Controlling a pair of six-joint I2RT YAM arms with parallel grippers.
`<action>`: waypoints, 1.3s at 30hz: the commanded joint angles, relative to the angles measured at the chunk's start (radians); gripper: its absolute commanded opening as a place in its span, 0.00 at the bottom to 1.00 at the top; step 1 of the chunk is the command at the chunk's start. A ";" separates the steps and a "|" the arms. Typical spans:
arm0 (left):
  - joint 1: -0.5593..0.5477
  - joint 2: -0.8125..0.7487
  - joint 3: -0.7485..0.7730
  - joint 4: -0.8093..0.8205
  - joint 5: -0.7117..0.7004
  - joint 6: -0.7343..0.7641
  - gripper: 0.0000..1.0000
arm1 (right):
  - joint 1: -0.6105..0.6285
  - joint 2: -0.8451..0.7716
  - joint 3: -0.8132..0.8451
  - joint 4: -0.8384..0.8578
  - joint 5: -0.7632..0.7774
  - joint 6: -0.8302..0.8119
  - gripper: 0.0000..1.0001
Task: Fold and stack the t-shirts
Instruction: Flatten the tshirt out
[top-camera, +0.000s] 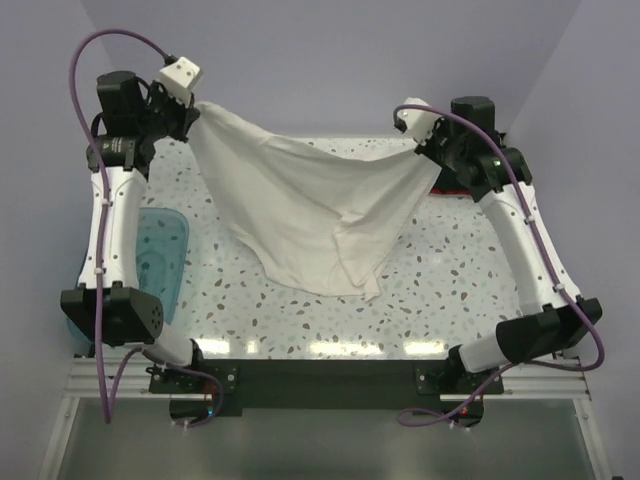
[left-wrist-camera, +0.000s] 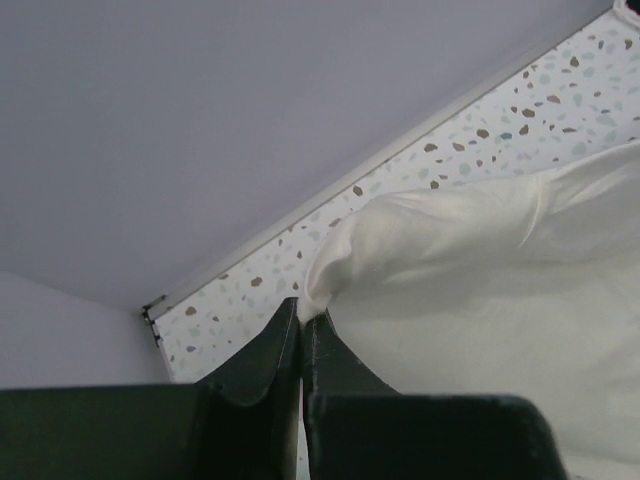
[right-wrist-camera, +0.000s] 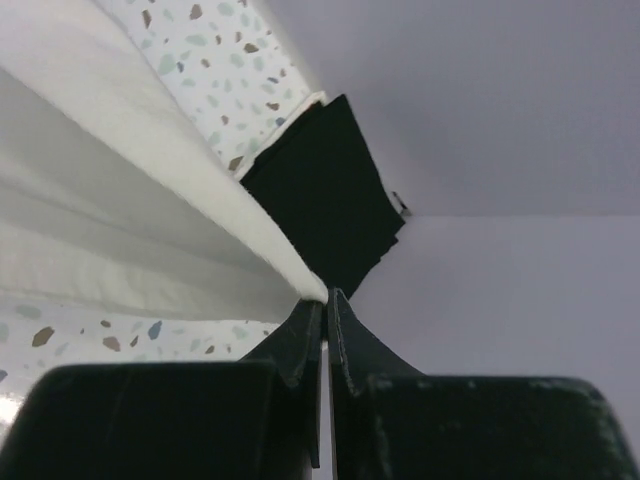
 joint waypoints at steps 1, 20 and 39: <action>0.011 -0.146 0.021 0.181 -0.023 -0.051 0.00 | -0.005 -0.108 0.068 0.093 0.038 -0.009 0.00; 0.011 -0.821 -0.189 0.552 -0.269 0.044 0.00 | -0.005 -0.523 0.313 0.152 0.110 -0.020 0.00; 0.013 -0.771 -0.269 0.026 0.069 0.127 0.00 | -0.005 -0.528 -0.169 0.317 0.042 -0.236 0.00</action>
